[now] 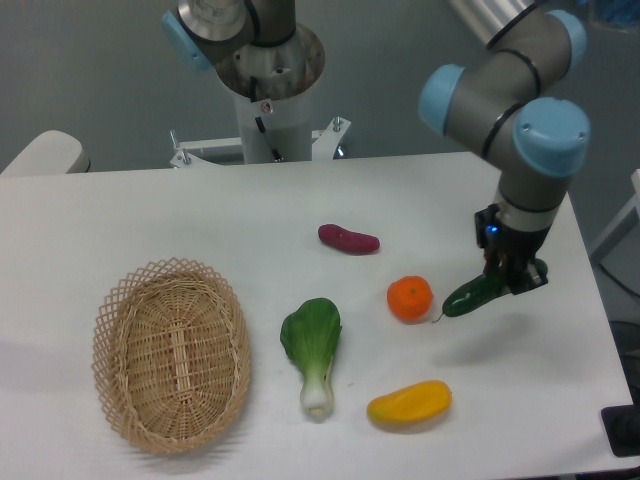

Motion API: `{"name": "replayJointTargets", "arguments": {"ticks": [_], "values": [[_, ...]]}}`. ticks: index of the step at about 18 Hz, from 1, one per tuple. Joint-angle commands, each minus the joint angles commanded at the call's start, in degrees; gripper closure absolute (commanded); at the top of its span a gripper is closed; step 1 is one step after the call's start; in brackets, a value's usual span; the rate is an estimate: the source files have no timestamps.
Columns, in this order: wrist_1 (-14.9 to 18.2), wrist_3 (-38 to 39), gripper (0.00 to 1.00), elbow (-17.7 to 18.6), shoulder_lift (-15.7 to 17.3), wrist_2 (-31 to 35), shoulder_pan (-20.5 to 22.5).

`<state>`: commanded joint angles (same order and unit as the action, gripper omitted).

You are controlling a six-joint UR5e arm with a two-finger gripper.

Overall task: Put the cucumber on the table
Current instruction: 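Carry the green cucumber in the gripper up and away from the mango, then lower the held cucumber onto the table beside the orange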

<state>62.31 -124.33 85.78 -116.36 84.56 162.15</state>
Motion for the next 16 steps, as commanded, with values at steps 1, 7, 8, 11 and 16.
{"name": "replayJointTargets", "arguments": {"ticks": [1, 7, 8, 11, 16], "values": [[0.00, -3.43, 0.86, 0.00, -0.35, -0.01, 0.62], [0.09, -17.51, 0.86, -0.62, -3.87, 0.52, 1.85], [0.17, -18.13, 0.86, -0.44, -4.22, 0.61, 1.85], [0.26, -19.19, 0.86, 0.35, -5.10, 1.83, 1.85], [0.53, -18.40, 0.86, 2.55, -4.75, 2.45, 1.85]]}}
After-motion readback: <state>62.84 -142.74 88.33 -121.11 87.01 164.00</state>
